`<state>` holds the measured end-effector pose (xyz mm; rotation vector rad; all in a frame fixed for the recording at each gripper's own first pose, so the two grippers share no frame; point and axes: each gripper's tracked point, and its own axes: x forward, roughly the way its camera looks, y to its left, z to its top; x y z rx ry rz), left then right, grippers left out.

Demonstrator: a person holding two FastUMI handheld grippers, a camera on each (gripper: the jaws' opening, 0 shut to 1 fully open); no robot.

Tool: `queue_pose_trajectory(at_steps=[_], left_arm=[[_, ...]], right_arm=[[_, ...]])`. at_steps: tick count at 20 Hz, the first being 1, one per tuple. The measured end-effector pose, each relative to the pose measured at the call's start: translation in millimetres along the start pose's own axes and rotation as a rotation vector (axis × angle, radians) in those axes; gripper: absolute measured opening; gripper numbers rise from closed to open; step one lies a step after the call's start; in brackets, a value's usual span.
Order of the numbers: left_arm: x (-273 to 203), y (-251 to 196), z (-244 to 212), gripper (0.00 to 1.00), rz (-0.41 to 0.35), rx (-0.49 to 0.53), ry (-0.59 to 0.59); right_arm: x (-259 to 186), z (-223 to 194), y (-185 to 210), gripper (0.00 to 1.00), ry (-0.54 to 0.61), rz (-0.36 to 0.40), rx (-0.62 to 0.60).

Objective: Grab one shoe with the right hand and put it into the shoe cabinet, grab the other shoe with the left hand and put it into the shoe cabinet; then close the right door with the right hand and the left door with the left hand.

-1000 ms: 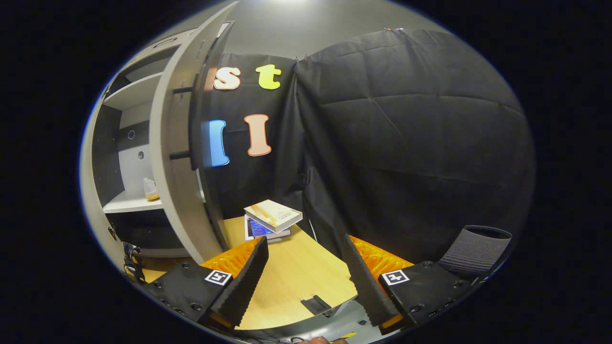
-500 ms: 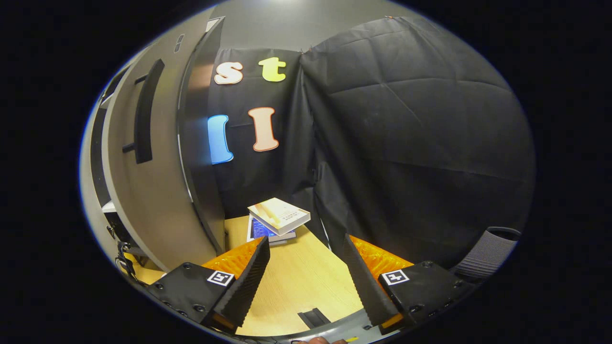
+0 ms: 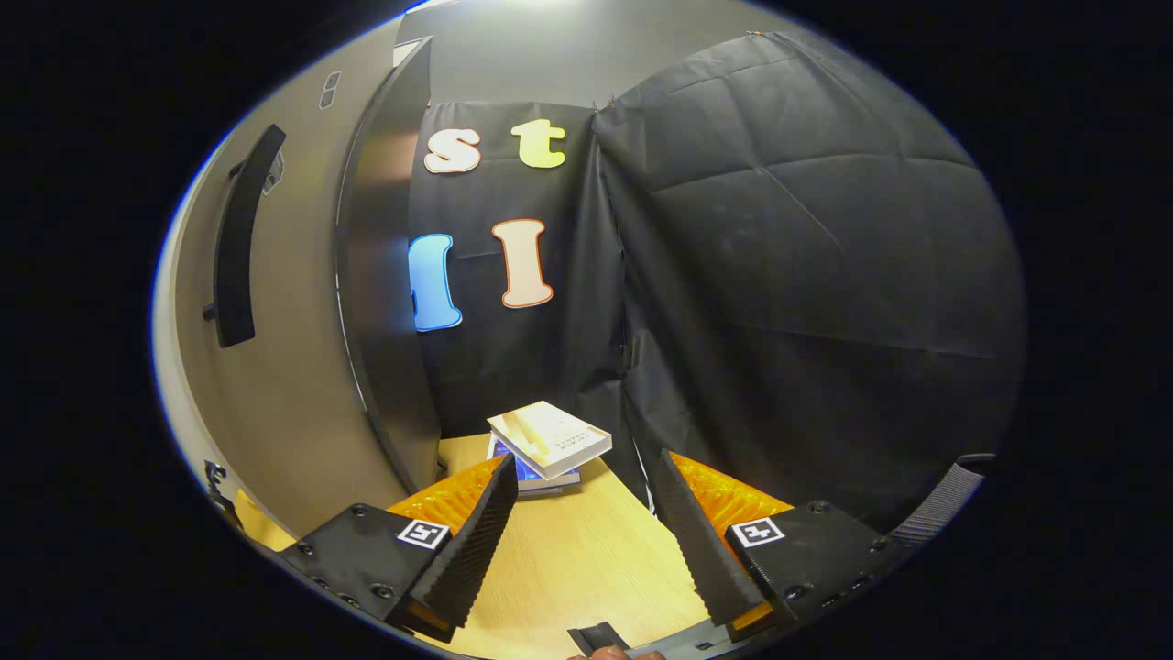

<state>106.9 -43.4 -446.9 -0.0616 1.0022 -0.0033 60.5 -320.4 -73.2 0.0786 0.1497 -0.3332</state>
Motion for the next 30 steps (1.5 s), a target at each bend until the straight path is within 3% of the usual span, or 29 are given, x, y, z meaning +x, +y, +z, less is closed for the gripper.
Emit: queue_pose_trajectory(at_steps=[8, 13, 18, 25, 30], left_arm=[[-10.9, 3.5, 16.8, 0.04, -0.001, -0.028, -0.223], [-16.5, 3.3, 18.8, 0.03, 0.016, 0.020, -0.391], [-14.5, 4.5, 20.9, 0.03, -0.004, 0.021, -0.549], [-20.7, 5.8, 24.9, 0.03, -0.012, 0.043, -0.669], [-25.0, 4.3, 25.0, 0.03, 0.030, 0.043, -0.714]], right_arm=[[21.8, 3.2, 10.0, 0.96, 0.004, 0.016, -0.013], [26.4, 12.5, 17.7, 0.93, -0.020, 0.018, 0.000], [22.1, 6.7, 10.9, 0.96, -0.023, -0.011, 0.032], [7.8, -6.2, -9.4, 0.96, -0.009, -0.034, -0.013], [1.3, -13.3, -6.1, 0.93, 0.008, -0.046, 0.053]])
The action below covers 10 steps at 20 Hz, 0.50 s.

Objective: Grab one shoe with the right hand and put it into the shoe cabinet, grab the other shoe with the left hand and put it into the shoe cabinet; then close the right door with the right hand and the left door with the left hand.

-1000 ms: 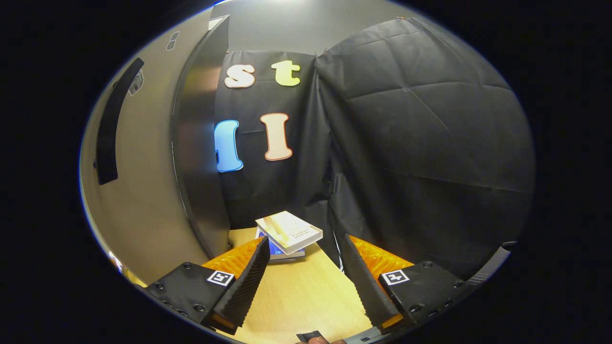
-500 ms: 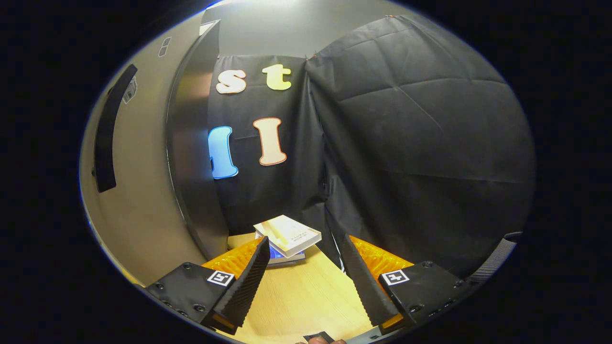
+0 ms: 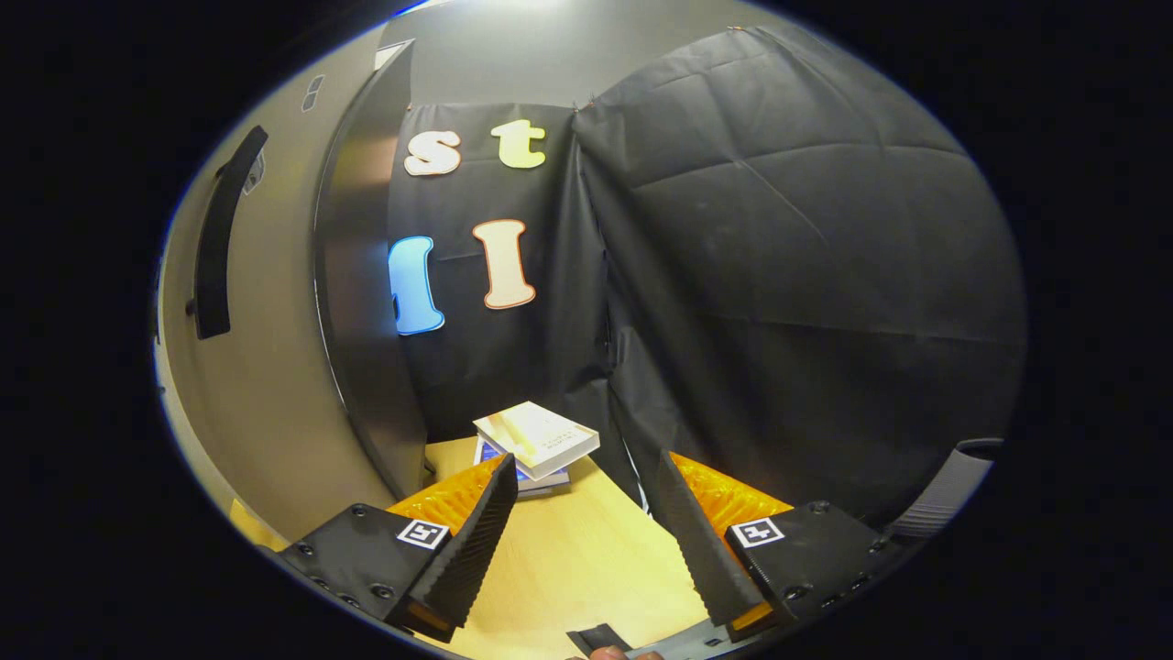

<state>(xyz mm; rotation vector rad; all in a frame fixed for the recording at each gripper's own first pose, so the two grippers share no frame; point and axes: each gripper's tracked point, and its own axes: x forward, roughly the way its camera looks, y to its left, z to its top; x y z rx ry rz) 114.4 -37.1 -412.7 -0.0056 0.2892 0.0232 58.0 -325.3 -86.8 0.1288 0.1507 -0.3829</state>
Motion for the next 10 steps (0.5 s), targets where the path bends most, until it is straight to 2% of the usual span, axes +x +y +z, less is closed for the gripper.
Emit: queue_pose_trajectory(at_steps=[1, 2, 4, 7, 10], left_arm=[[0.0, 1.2, -2.3, 0.03, 0.001, 0.001, -0.004], [0.9, 0.0, -4.8, 0.03, 0.000, 0.005, -0.001], [-1.2, -0.7, -6.2, 0.03, -0.007, 0.015, 0.022], [1.4, -1.5, -1.2, 0.03, -0.031, 0.040, 0.062], [4.4, -1.5, -3.7, 0.03, -0.024, 0.072, 0.095]], right_arm=[[-0.5, 0.8, 1.9, 0.96, -0.002, 0.004, 0.000], [-1.4, 4.3, 3.8, 0.93, -0.009, 0.009, -0.005], [-4.0, 8.9, 5.3, 0.96, -0.022, 0.013, -0.016], [-8.3, 10.6, -0.6, 0.96, -0.036, -0.001, -0.022], [-11.5, 5.7, -7.7, 0.96, -0.031, -0.022, -0.023]])
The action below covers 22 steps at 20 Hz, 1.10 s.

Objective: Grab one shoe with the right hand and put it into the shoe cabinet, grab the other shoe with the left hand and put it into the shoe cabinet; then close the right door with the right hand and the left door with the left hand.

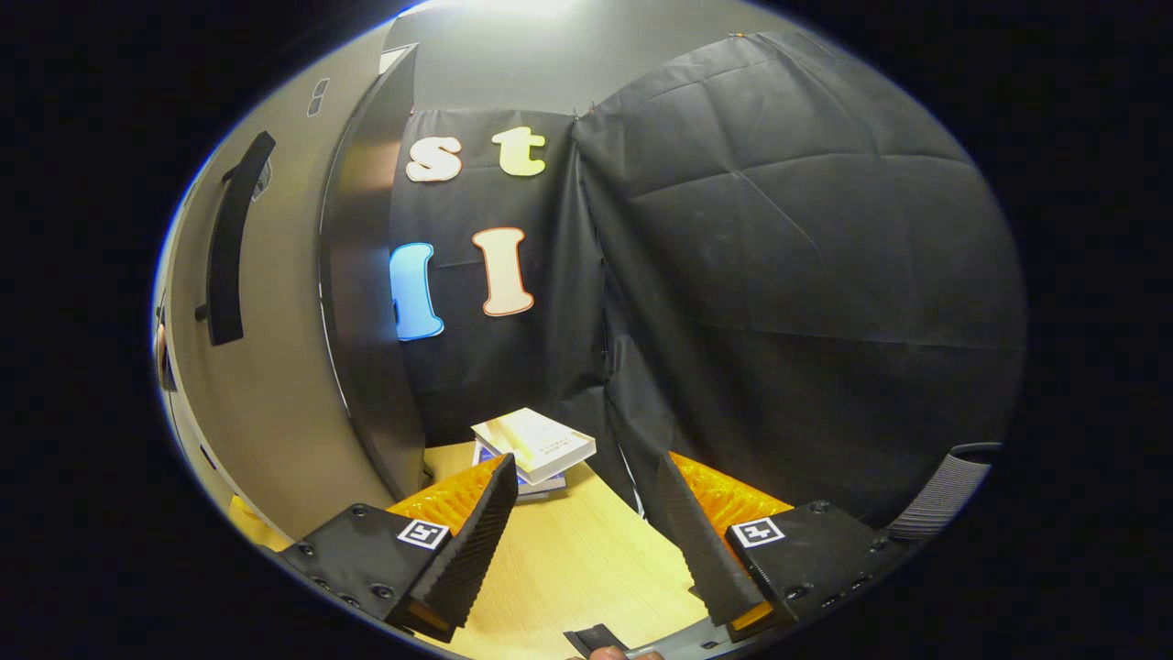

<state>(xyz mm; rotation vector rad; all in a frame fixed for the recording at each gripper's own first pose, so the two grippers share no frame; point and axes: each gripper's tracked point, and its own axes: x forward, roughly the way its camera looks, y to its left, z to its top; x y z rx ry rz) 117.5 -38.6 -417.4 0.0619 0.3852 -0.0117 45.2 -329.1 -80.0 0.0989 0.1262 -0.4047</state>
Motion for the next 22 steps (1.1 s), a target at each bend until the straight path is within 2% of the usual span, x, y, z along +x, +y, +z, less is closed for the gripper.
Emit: queue_pose_trajectory(at_steps=[1, 2, 3, 5, 6, 7, 9, 12, 14, 16, 17, 18, 20, 22], left_arm=[[1.6, -1.3, -0.4, 0.03, 0.010, 0.011, 0.008], [1.6, -3.0, 0.4, 0.08, 0.015, 0.017, 0.017], [-0.3, -4.4, -2.2, 0.03, 0.019, 0.019, 0.026], [1.1, -6.6, -3.5, 0.03, 0.013, 0.013, 0.043], [1.2, -13.1, -5.3, 0.09, -0.010, 0.006, 0.046], [0.3, -19.6, -4.3, 0.20, -0.031, 0.015, 0.041], [-9.1, -12.5, 15.3, 0.29, 0.002, 0.086, -0.027], [-43.7, -18.5, 28.5, 0.97, 0.037, 0.155, -0.095], [-73.2, -19.0, 31.8, 1.00, 0.072, 0.166, -0.143], [-106.5, -26.3, 38.1, 1.00, 0.069, 0.159, -0.200], [-123.8, -27.9, 39.0, 0.88, 0.063, 0.156, -0.218], [-141.2, -27.5, 41.5, 1.00, 0.067, 0.150, -0.237], [-177.4, -28.0, 44.9, 1.00, 0.065, 0.134, -0.274], [-207.1, -34.6, 37.9, 1.00, 0.031, 0.135, -0.290]], right_arm=[[-0.6, -3.2, -1.1, 0.96, 0.004, -0.002, -0.001], [-0.6, -4.4, -0.9, 0.96, 0.008, -0.001, 0.002], [-0.7, -6.3, -0.4, 0.96, 0.013, 0.001, 0.006], [0.8, -6.5, -1.1, 0.96, 0.016, 0.002, 0.010], [1.8, -5.7, -1.5, 0.96, 0.015, 0.002, 0.011], [2.1, -2.6, -2.3, 0.96, 0.011, 0.002, 0.013], [3.1, 4.7, -3.3, 0.96, 0.000, 0.002, 0.009], [3.1, 25.4, 1.8, 0.96, -0.034, 0.025, 0.013], [2.4, 44.9, 7.1, 0.94, -0.062, 0.048, 0.012], [2.1, 64.5, 13.4, 0.96, -0.089, 0.074, 0.011], [1.4, 76.7, 19.1, 0.96, -0.104, 0.093, 0.016], [0.1, 88.3, 25.3, 0.96, -0.121, 0.117, 0.020], [-0.3, 107.0, 36.1, 0.93, -0.142, 0.158, 0.016], [-0.5, 119.1, 45.2, 0.96, -0.141, 0.194, 0.015]])
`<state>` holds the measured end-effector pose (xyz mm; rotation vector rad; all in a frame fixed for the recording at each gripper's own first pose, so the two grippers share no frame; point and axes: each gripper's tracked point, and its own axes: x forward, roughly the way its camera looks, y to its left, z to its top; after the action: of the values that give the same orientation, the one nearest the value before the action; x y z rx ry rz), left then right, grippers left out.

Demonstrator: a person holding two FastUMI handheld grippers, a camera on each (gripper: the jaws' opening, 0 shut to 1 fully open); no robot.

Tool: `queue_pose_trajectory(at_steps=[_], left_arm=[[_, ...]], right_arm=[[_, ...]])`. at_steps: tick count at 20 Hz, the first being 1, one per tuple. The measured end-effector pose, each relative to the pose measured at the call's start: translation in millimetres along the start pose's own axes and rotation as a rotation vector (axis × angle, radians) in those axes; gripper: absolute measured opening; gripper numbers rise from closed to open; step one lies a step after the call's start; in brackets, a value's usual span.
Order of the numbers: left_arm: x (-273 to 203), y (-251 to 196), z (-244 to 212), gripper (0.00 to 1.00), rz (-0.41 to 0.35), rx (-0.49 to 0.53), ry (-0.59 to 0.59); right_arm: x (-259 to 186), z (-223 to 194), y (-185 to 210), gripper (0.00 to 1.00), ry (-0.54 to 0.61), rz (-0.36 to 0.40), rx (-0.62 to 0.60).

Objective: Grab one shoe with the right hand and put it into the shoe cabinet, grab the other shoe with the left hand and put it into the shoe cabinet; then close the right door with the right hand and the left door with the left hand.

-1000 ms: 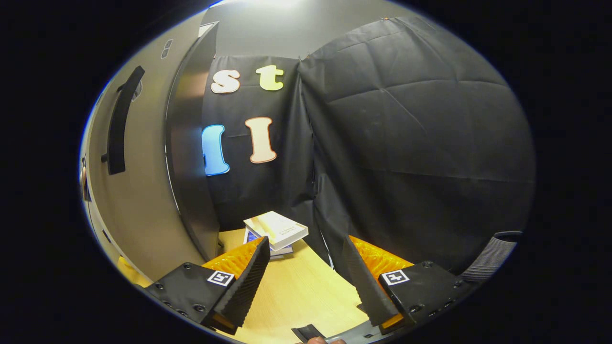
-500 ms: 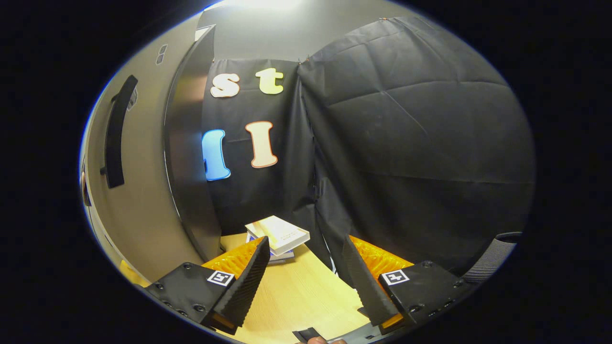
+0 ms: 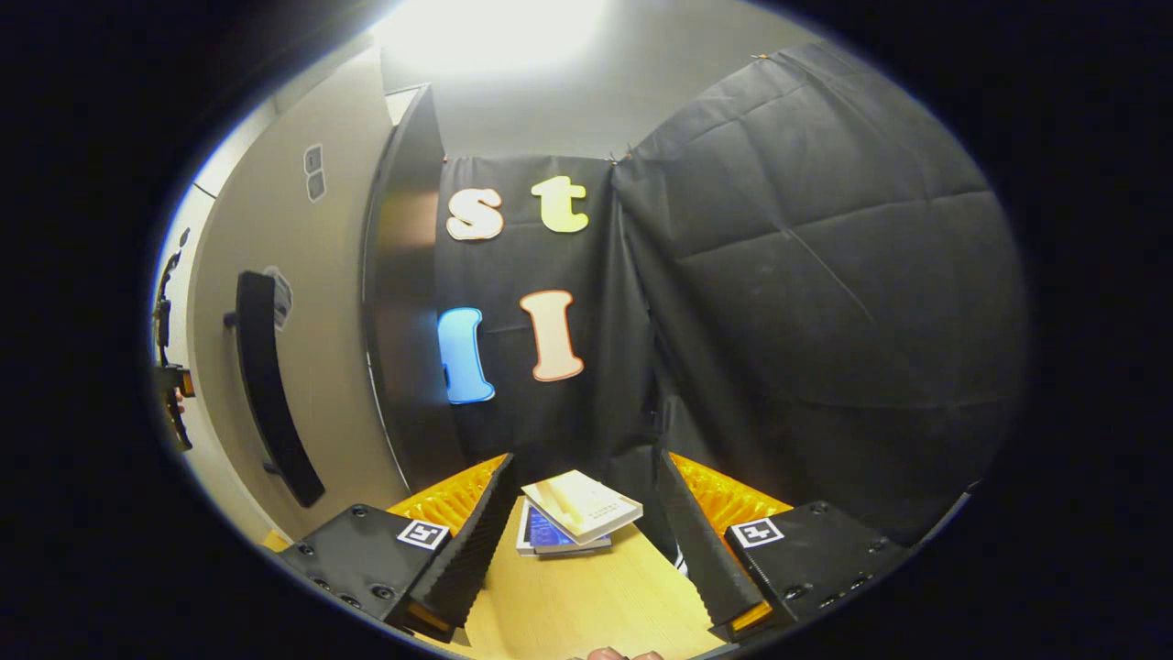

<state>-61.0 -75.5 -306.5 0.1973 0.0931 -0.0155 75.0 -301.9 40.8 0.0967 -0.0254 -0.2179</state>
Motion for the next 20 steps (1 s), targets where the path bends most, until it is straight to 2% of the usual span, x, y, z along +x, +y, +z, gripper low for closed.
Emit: queue_pose_trajectory(at_steps=[1, 4, 5, 6, 7, 9, 10, 11, 13, 15, 17, 18, 20], left_arm=[[-14.3, 1.7, -2.9, 1.00, 0.003, 0.000, -0.006], [-57.8, 2.3, -19.0, 1.00, 0.027, -0.061, 0.002], [-70.6, 3.6, -24.5, 1.00, 0.037, -0.079, 0.000], [-81.4, 4.5, -29.7, 1.00, 0.040, -0.081, -0.007], [-89.5, 2.3, -37.1, 0.97, 0.032, -0.071, -0.013], [-106.3, -4.7, -58.5, 1.00, 0.015, -0.064, 0.025], [-112.9, -5.7, -67.1, 0.98, 0.014, -0.078, 0.044], [-119.3, -9.0, -73.0, 0.97, 0.008, -0.098, 0.056], [-128.0, -10.9, -80.7, 1.00, 0.004, -0.137, 0.069], [-130.0, -11.6, -84.3, 0.97, -0.005, -0.153, 0.082], [-131.8, -12.7, -84.8, 1.00, -0.030, -0.168, 0.092], [-132.1, -12.4, -83.0, 0.88, -0.033, -0.173, 0.090], [-135.1, -13.7, -83.7, 0.89, -0.038, -0.184, 0.089]], right_arm=[[1.1, 5.1, 5.9, 0.93, 0.006, 0.023, 0.010], [4.4, 25.9, 22.5, 0.93, -0.004, 0.088, 0.020], [6.2, 31.0, 28.4, 0.96, -0.009, 0.109, 0.014], [8.1, 31.3, 32.3, 0.93, 0.000, 0.126, 0.011], [9.2, 31.4, 37.6, 0.96, 0.016, 0.145, 0.016], [9.9, 37.8, 54.8, 0.93, 0.040, 0.198, 0.043], [9.6, 41.9, 63.1, 0.98, 0.047, 0.228, 0.054], [8.1, 45.0, 72.6, 0.98, 0.052, 0.257, 0.061], [5.4, 48.5, 87.6, 0.98, 0.062, 0.303, 0.047], [2.5, 49.6, 98.3, 0.98, 0.074, 0.332, 0.031], [-0.8, 56.3, 108.7, 0.98, 0.067, 0.342, 0.021], [-1.6, 57.4, 106.9, 0.96, 0.064, 0.337, 0.001], [-2.6, 57.2, 109.2, 0.96, 0.070, 0.327, -0.022]])
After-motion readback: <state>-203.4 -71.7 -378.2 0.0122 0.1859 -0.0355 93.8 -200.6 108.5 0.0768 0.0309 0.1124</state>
